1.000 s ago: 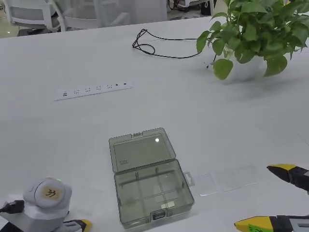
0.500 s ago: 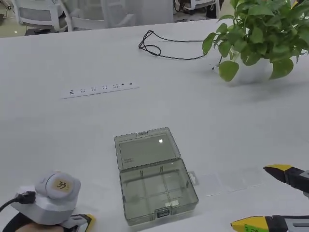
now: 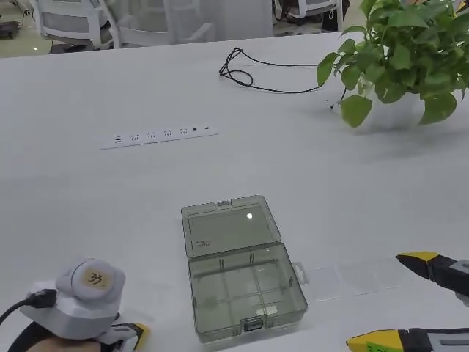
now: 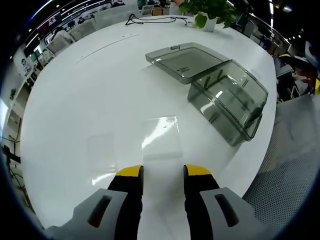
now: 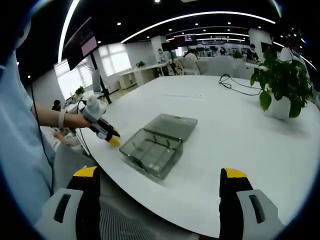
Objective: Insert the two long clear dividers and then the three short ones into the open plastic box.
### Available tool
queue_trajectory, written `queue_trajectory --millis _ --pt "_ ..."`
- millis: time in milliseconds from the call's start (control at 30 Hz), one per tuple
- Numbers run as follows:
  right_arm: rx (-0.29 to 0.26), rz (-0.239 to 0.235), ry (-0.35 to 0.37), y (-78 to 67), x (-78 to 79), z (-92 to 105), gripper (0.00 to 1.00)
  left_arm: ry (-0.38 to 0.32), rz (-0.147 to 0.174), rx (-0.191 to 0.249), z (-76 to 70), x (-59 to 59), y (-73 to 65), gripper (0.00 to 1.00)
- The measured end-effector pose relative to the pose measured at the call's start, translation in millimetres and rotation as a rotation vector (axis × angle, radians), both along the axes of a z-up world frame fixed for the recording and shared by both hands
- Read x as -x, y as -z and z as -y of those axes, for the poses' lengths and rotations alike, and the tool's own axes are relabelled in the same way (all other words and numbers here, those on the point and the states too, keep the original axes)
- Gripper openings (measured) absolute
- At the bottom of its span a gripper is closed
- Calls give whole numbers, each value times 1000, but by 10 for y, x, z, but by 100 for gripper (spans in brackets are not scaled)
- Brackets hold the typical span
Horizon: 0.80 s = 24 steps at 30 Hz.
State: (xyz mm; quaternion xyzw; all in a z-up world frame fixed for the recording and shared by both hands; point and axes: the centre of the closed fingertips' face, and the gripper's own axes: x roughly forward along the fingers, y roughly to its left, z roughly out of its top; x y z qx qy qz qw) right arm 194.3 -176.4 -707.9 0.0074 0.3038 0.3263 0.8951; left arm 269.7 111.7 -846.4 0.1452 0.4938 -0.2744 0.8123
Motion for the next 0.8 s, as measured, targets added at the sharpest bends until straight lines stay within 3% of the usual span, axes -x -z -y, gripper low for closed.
queue_trajectory --millis 500,800 --pt "-12 -12 -2 44 5 -51 100 -20 5 29 1 4 -32 30" --pt "-50 -18 -4 66 -42 -198 100 -36 31 81 79 -3 -177 30"
